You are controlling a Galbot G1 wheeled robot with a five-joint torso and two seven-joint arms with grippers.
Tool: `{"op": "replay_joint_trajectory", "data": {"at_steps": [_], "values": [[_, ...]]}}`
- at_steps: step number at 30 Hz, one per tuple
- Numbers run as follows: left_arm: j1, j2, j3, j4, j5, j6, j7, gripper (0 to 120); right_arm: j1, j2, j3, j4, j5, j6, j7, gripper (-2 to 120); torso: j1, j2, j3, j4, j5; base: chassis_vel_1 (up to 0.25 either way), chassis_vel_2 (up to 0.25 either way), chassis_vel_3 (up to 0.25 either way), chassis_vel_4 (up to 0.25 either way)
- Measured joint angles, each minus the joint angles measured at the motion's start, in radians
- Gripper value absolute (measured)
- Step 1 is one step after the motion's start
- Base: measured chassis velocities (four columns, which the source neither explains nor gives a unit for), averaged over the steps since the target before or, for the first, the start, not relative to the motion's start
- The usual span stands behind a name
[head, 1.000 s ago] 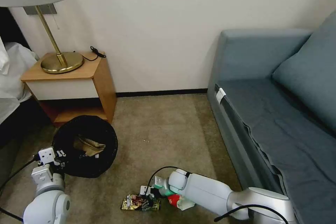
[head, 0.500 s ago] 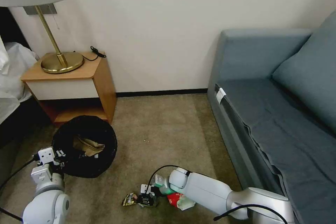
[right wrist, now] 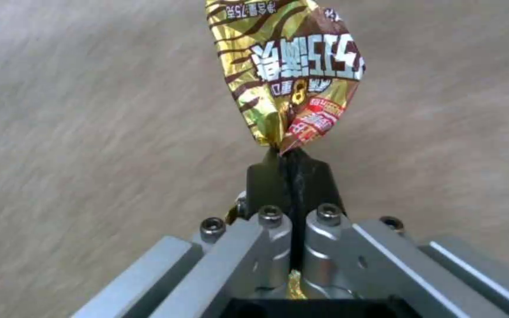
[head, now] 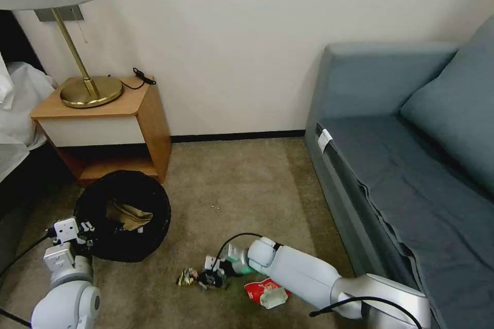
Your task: Pick up the trash bin, then pick up the garbage on the floor and place it into the trash bin.
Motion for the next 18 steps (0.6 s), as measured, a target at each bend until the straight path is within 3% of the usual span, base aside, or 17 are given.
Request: {"op": "replay_joint_trajectory", "data": {"at_steps": [9,13,18], "values": [[-0.005,0.009,0.002,-0.001,-0.003,0.001,0.003,2,0.096,0.037,0.29,-0.016,-0.022,0.017,-0.005,0,0.0,0.0,0.0,0.0,0.0001,0.0,0.0,0.0,0.0],[-0.005,0.006,0.01,-0.002,0.003,0.003,0.004,2,0.138,0.047,0.344,-0.001,0.003,0.015,-0.003,0,0.0,0.0,0.0,-0.0001,0.0,0.0,0.0,0.0,0.0],[-0.006,0.008,0.016,-0.003,0.009,0.005,0.004,2,0.2,0.038,0.336,0.096,0.12,-0.031,0.006,0,0.0,0.0,0.0,-0.0001,-0.0001,0.0,0.0,0.0,0.0]]}}
